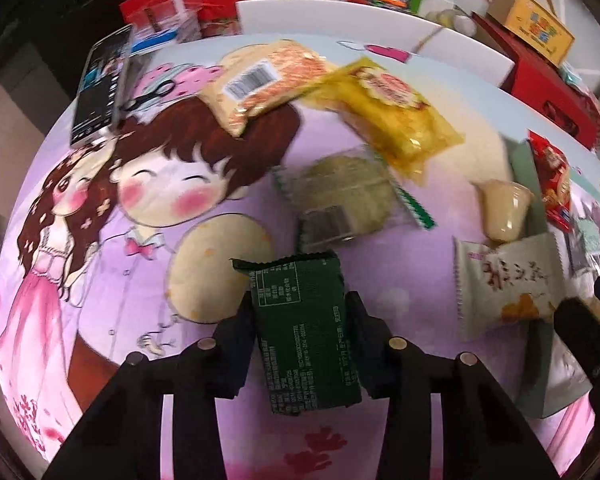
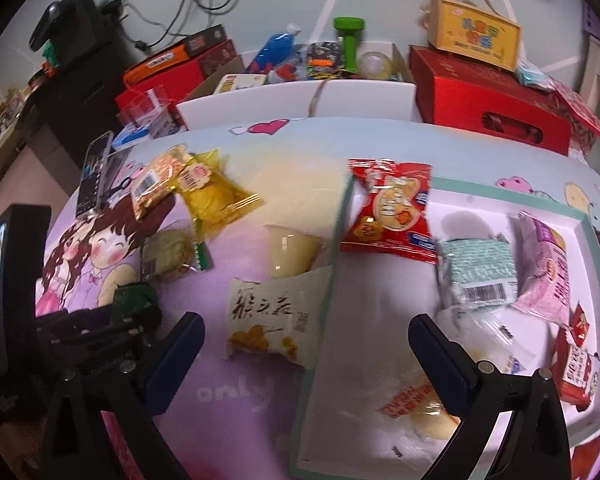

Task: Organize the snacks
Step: 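Grasp the white biscuit pack with the right gripper while the left holds the green pack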

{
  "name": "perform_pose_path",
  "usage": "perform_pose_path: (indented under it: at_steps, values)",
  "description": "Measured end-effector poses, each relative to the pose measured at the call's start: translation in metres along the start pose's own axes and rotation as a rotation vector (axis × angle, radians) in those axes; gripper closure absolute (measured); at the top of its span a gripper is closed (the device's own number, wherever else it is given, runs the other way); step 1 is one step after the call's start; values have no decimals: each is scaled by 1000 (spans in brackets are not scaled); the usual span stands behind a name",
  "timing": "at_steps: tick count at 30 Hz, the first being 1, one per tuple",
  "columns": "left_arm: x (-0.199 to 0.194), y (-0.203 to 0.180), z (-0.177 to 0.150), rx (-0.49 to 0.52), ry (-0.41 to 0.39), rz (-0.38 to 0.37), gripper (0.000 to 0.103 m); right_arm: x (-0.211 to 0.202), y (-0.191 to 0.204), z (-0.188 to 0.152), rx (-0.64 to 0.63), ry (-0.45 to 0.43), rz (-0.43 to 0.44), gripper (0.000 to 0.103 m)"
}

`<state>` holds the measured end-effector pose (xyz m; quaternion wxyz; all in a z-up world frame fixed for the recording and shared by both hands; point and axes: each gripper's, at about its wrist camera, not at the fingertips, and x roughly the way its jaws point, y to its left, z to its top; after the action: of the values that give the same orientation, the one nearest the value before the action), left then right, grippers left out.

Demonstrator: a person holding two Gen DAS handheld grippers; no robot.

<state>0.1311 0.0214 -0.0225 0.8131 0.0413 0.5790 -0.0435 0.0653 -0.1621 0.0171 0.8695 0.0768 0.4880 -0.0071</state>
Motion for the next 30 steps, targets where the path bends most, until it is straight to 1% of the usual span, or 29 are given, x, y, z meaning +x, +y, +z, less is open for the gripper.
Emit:
perform_pose_path:
  at_steps: [3, 7, 8, 12, 17, 22, 30]
  values:
    - [0, 17, 2, -39, 4, 7, 58, 4, 11, -1, -42, -1, 7, 0]
    - [5, 27, 1, -67, 11, 7, 58, 15, 23, -6, -93, 9, 10, 1]
    - [5, 28, 2, -69, 11, 5, 58, 19, 25, -7, -102, 14, 9, 1]
    - [4, 25, 1, -62, 13, 5, 58, 30, 29, -10, -118, 40, -3, 10]
    - [4, 24, 2, -70, 14, -4, 58, 36, 34, -13, -134, 54, -5, 15]
    - [4, 26, 3, -81, 12, -12, 58, 37, 39, -15, -160, 55, -26, 15]
    - [4, 25, 3, -81, 12, -11, 58, 29, 40, -13, -160, 40, -20, 16]
